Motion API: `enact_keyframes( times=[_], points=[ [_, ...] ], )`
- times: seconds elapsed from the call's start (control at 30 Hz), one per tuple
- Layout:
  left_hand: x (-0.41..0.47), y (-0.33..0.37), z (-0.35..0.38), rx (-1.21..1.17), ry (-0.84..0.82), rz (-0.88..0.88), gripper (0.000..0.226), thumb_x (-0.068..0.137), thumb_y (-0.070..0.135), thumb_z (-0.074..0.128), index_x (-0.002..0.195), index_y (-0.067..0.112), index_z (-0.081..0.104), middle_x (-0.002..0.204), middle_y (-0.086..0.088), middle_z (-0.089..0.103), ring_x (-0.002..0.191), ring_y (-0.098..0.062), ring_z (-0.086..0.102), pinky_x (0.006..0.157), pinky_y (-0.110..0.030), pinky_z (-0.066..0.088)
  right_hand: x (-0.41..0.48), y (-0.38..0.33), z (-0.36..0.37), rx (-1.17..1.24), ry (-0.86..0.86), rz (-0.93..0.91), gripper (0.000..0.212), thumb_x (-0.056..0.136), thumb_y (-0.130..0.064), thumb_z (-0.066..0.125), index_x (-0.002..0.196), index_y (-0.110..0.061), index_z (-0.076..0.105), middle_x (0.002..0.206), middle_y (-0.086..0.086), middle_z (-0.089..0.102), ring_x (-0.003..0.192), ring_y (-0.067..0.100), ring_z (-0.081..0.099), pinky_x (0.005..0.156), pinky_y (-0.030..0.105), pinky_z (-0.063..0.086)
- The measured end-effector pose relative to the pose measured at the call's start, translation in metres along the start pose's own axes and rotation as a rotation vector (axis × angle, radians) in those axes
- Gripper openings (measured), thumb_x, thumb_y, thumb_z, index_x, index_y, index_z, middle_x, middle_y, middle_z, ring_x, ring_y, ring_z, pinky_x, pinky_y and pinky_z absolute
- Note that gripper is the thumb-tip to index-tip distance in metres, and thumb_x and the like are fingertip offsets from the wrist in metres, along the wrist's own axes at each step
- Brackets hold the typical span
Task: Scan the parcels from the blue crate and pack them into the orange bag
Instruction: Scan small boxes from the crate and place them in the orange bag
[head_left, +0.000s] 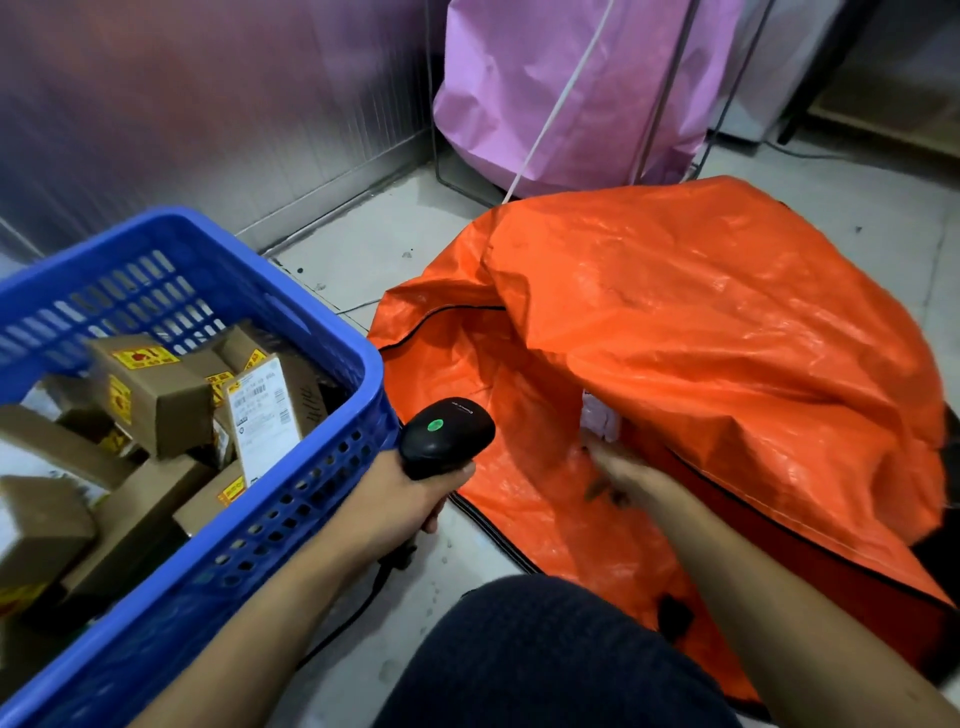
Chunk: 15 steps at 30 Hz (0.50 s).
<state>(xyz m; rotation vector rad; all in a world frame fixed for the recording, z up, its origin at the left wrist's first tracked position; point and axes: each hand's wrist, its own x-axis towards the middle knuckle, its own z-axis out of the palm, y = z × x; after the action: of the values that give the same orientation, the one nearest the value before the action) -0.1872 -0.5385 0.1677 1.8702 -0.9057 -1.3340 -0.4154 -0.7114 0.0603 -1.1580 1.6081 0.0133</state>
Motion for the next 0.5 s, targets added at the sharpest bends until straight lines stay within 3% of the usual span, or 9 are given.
enact_keyframes(
  times=[0.03, 0.1, 0.2, 0.27, 0.4, 0.5],
  points=[
    [-0.004, 0.003, -0.003, -0.006, -0.003, 0.004, 0.039, 0.093, 0.038, 0.075, 0.07, 0.009, 0.062, 0.062, -0.009, 0.056, 0.058, -0.021, 0.055, 0.063, -0.033, 0.046, -0.003, -0.001, 0.011, -0.076, 0.003, 0.001, 0.059, 0.105, -0.061, 0.031, 0.145, -0.019, 0.042, 0.074, 0.018, 0.063, 0.033, 0.018, 0.038, 0.047, 0.021, 0.027],
    [-0.016, 0.011, -0.01, -0.032, -0.004, 0.015, 0.037, 0.093, 0.034, 0.075, 0.073, 0.006, 0.061, 0.064, -0.012, 0.053, 0.054, -0.021, 0.052, 0.059, -0.03, 0.045, -0.01, -0.006, 0.027, -0.172, -0.04, -0.062, 0.071, 0.104, -0.064, 0.031, 0.152, -0.012, 0.037, 0.078, 0.017, 0.071, 0.041, 0.021, 0.043, 0.047, 0.021, 0.033],
    [-0.04, 0.023, -0.023, -0.088, 0.019, 0.02, 0.039, 0.093, 0.028, 0.075, 0.082, -0.006, 0.06, 0.061, -0.01, 0.052, 0.051, -0.021, 0.049, 0.059, -0.034, 0.044, -0.038, -0.031, 0.037, -0.105, -0.104, -0.16, 0.077, 0.102, -0.066, 0.036, 0.132, 0.003, 0.054, 0.078, 0.016, 0.076, 0.043, 0.021, 0.047, 0.045, 0.022, 0.034],
    [-0.059, 0.036, -0.035, -0.102, 0.049, 0.04, 0.034, 0.094, 0.025, 0.075, 0.083, -0.003, 0.061, 0.059, -0.009, 0.051, 0.05, -0.021, 0.048, 0.059, -0.035, 0.041, -0.06, -0.055, 0.035, -0.068, -0.11, -0.202, 0.074, 0.102, -0.065, 0.039, 0.122, 0.004, 0.058, 0.075, 0.017, 0.075, 0.042, 0.022, 0.045, 0.045, 0.022, 0.031],
    [-0.108, 0.067, -0.07, -0.164, 0.086, 0.095, 0.018, 0.095, 0.019, 0.073, 0.09, 0.002, 0.068, 0.058, -0.006, 0.048, 0.049, -0.018, 0.046, 0.057, -0.033, 0.045, -0.106, -0.111, 0.029, -0.103, -0.131, -0.34, 0.069, 0.104, -0.06, 0.038, 0.12, 0.003, 0.061, 0.085, 0.024, 0.075, 0.046, 0.022, 0.045, 0.043, 0.022, 0.029],
    [-0.153, 0.083, -0.104, -0.231, 0.121, 0.162, 0.011, 0.093, 0.017, 0.075, 0.09, 0.007, 0.071, 0.061, -0.009, 0.047, 0.05, -0.021, 0.045, 0.056, -0.032, 0.046, -0.143, -0.154, 0.025, -0.163, -0.14, -0.444, 0.069, 0.105, -0.058, 0.035, 0.124, 0.003, 0.061, 0.077, 0.019, 0.073, 0.043, 0.022, 0.045, 0.039, 0.019, 0.028]
  ],
)
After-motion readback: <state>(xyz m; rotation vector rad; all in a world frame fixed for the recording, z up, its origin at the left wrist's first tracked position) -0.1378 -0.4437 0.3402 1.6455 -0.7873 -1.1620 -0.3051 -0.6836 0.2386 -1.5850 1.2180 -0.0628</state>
